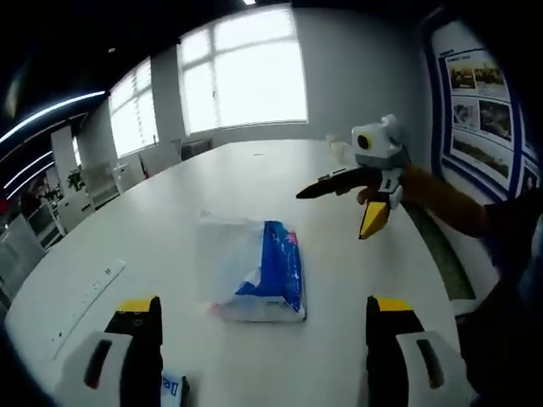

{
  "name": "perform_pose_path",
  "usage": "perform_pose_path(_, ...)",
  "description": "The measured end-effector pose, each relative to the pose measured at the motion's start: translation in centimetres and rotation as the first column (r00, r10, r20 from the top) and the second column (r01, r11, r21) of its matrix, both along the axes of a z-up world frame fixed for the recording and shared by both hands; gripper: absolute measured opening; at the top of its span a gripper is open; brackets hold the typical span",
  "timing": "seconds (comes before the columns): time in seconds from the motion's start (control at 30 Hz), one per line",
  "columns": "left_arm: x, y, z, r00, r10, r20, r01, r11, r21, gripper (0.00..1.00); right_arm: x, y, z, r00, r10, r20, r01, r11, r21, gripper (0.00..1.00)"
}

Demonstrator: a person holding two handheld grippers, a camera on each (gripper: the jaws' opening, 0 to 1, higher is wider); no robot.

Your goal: Arrange the tabletop items into an orderly group along one side of the table until the central work area is clear of visible clutter.

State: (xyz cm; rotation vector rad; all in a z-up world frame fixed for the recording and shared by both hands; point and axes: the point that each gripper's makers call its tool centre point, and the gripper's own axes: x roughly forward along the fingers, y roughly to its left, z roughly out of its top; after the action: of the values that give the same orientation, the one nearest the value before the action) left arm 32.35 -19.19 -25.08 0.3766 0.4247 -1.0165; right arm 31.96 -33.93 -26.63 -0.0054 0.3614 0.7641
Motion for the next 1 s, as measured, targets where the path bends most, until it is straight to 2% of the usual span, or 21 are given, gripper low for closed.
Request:
perform_pose_path(0.1,-0.3,0.4,0.4,1.000,0.003,-0.002,-0.003,1.000,-0.013,1.00,-0.4,0.3,0.5,1.000,0.000,0.008,0.000,1.000,0.005,1.00)
perform_pose_path(0.17,-0.5,0.7,0.7,1.000,0.003,-0.002,-0.003,1.000,-0.021,1.00,-0.4,0.2,1.1,0.999,-0.018,0.037,0.018,1.000,0.007,1.00)
perform_pose_path(0.67,-2.9,3.5,2.3,0.999,0.017,0.029,-0.016,0.999,-0.045,1.00,-3.2,3.5,2.6,0.998,0.022,0.061,-0.021,1.000,-0.019,1.00)
perform_pose_path(1.0,-4.7,7.5,2.4,0.998,0.052,0.029,-0.050,0.997,-0.053,1.00,-4.5,6.5,2.6,0.998,0.027,0.062,-0.025,0.999,-0.024,1.00)
